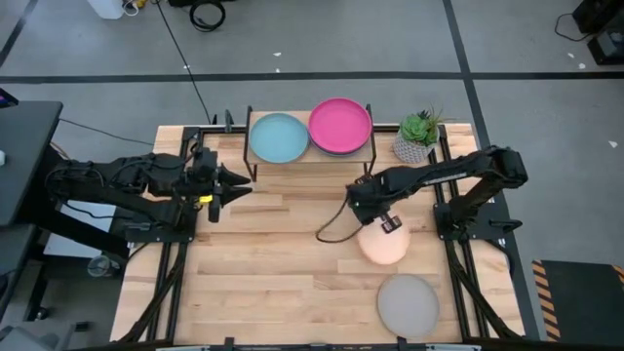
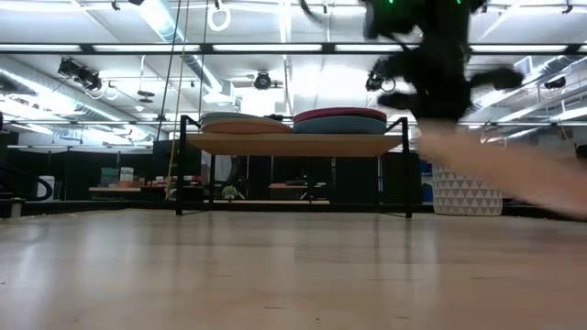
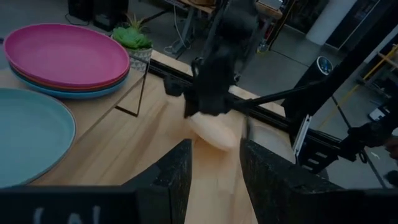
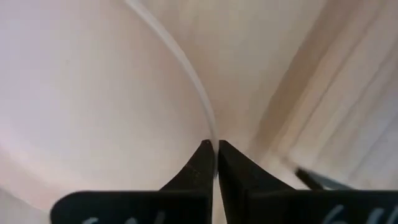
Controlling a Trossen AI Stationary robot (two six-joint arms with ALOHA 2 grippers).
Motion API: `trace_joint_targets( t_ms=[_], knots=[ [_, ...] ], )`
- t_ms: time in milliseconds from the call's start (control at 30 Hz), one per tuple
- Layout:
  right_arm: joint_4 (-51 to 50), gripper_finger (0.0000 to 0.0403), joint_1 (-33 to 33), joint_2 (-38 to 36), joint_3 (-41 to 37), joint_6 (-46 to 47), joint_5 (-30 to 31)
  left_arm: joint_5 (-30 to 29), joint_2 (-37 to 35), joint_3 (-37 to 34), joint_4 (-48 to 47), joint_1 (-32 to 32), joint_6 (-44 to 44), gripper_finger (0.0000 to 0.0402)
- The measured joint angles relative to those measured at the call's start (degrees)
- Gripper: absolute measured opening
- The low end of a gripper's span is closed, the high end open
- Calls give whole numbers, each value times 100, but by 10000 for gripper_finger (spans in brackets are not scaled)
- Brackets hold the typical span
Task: Place and stack plates onto a shelf
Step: Stack the light yellow plate into the light blue plate on the shelf
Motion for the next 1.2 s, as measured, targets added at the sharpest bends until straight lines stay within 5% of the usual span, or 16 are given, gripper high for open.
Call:
trace_joint_targets(
  t_ms=[300,600,833,1200],
  knots=[
    [441,14,-620,-103,2006,2401,-1937,-614,11,2,464,21,-48,142],
    [76,14,-1833,-97,2949,4800,-3965,-138,837,509,717,12,1164,153],
    [-755,14,-2170,-94,2965,5271,-4912,-197,2138,1671,386,-75,3114,206],
    [-1290,15,-2160,-94,2962,5265,-5255,-1108,3484,2588,585,-324,7178,262]
  ],
)
